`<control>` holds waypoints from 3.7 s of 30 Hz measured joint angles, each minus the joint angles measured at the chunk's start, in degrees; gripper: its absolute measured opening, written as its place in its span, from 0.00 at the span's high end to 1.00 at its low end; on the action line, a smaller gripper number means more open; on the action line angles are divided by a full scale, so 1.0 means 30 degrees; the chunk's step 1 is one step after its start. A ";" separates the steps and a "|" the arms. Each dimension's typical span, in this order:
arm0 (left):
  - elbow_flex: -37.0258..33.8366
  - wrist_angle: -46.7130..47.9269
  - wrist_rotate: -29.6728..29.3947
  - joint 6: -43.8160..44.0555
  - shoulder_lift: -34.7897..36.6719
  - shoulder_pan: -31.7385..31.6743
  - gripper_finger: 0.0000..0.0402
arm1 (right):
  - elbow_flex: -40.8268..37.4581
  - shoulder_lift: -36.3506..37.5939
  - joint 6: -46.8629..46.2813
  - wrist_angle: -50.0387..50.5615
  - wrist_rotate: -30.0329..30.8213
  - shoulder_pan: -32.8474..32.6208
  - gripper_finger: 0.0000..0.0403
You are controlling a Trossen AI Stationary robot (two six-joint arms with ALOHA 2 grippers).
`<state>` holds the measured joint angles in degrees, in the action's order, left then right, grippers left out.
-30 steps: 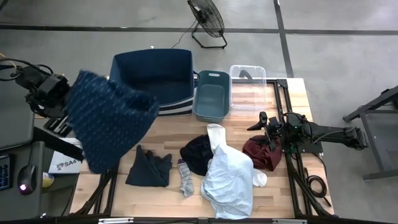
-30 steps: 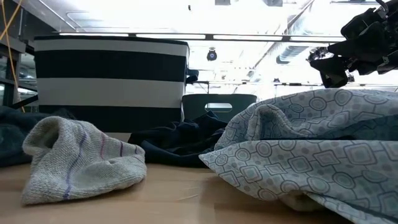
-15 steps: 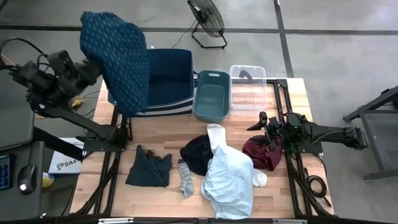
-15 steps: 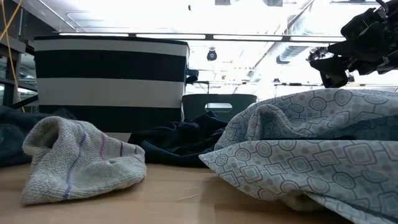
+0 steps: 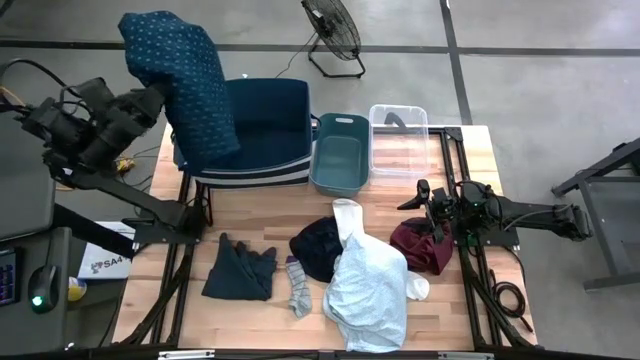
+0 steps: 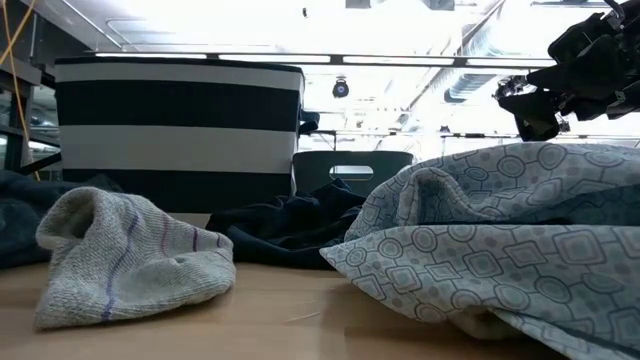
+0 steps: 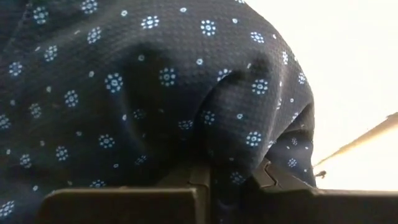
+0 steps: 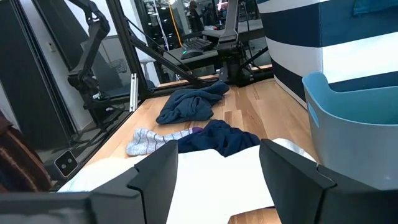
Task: Pick & Place Cloths
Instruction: Put the blue shirt into the dark blue bin, then put the black underwear into the transparent bin
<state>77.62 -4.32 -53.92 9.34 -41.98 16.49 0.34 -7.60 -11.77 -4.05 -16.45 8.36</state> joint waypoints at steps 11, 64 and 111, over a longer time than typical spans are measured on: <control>0.1268 0.0474 -0.5356 -0.9906 -0.2508 0.0000 0.93 | 0.0007 0.0000 0.0000 0.0000 0.0000 0.0000 0.46; 0.6710 2.8851 1.5584 -1.0706 -1.5265 -1.9555 0.94 | 0.0002 -0.0005 0.0000 -0.0007 0.0000 0.0000 0.46; 0.6710 2.7758 2.0123 -0.4860 -0.8114 -1.4582 0.91 | 0.0007 -0.0007 0.0000 -0.0006 0.0001 0.0001 0.46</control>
<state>97.76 78.96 6.45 -5.24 -66.32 -27.25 0.36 -7.62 -11.77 -4.07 -16.44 8.36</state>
